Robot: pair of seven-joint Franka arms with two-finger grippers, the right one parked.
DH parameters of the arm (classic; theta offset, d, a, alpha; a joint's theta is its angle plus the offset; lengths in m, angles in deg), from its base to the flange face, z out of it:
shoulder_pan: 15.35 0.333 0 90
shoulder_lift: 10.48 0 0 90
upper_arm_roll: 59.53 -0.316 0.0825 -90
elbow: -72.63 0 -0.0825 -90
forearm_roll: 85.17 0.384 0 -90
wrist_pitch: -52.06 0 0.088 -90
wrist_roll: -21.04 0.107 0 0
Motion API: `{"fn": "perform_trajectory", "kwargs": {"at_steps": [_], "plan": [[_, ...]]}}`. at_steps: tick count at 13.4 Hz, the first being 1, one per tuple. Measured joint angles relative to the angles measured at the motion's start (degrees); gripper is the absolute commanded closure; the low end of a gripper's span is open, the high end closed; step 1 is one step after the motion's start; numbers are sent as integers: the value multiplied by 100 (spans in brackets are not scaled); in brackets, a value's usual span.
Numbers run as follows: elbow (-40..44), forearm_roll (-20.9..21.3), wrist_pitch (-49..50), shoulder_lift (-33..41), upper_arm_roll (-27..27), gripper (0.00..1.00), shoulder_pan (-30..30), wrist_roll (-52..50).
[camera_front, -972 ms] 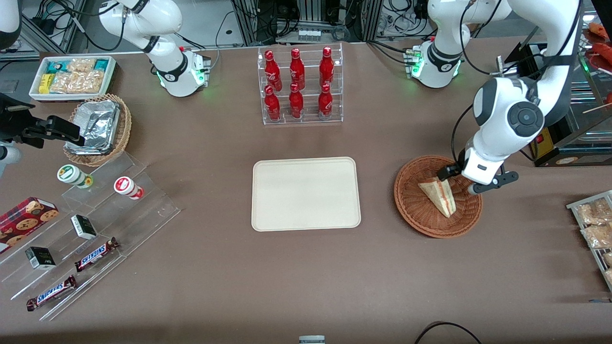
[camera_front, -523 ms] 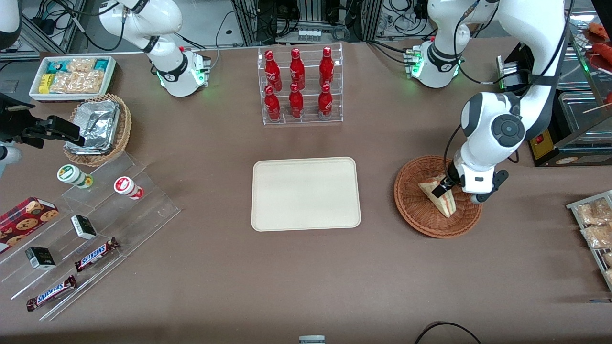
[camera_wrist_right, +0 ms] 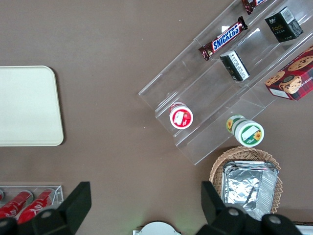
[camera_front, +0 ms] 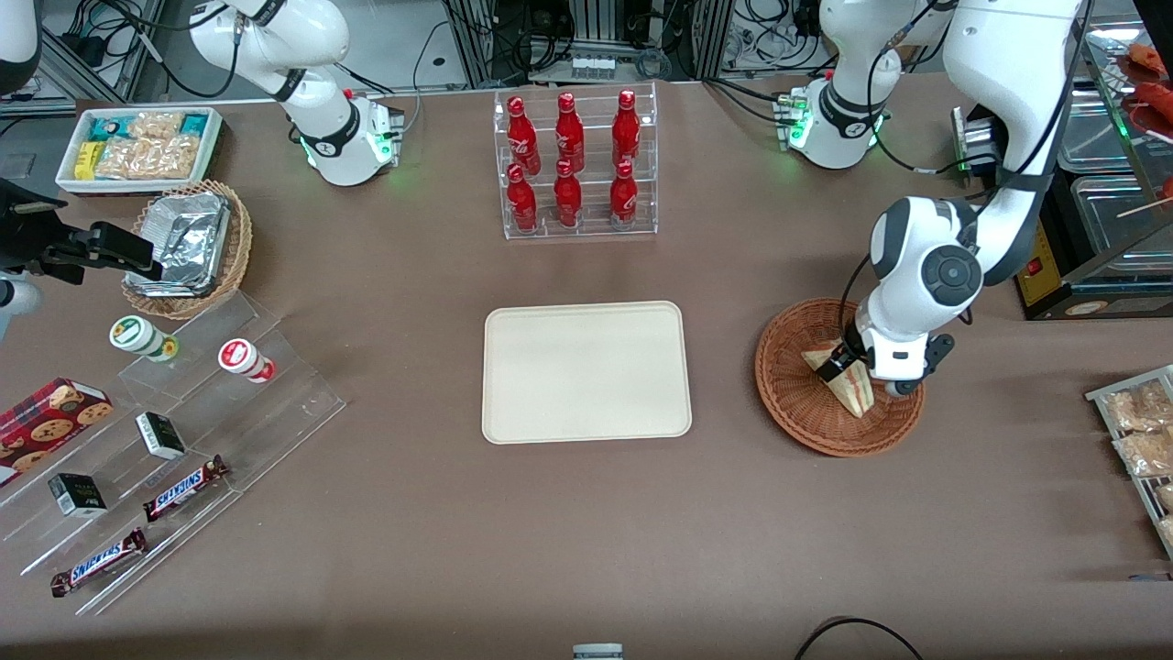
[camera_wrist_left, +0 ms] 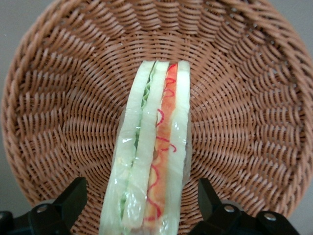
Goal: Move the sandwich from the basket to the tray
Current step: 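Lift the sandwich and carry it with the left gripper over the tray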
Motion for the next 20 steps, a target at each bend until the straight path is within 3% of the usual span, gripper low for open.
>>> {"fn": "perform_trajectory", "kwargs": {"at_steps": [1,6,12,16,20], "plan": [[2,0,-21,-44,1,100,-3,-32],[107,7,62,-13,4,100,-20,62],[1074,7,1615,248,375,100,-118,602],[1359,6,1679,102,813,100,-689,610],[2042,5,1679,-414,879,100,-1670,523]]}}
